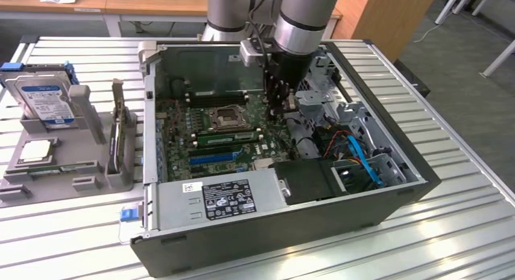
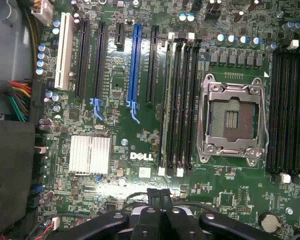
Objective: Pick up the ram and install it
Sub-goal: 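Press down the ram until it locks into place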
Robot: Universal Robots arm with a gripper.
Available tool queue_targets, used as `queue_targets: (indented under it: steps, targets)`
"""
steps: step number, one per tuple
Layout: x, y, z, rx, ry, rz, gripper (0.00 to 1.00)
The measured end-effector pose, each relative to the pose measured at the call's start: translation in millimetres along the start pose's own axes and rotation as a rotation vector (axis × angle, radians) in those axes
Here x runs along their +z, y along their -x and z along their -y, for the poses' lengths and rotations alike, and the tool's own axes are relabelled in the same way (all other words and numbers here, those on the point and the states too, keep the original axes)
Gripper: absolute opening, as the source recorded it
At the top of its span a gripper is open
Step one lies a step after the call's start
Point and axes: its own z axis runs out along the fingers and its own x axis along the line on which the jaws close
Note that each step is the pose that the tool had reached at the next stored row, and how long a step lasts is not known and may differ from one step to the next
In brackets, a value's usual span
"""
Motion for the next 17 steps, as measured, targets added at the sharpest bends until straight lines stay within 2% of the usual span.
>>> queue_targets:
  steps: [15, 17]
  targets:
    - [0.0, 0.0, -0.2, 0.0, 0.0, -0.0006, 0.11]
    - [0.3, -1.1, -5.6, 0.0, -0.0003, -0.0005, 0.11]
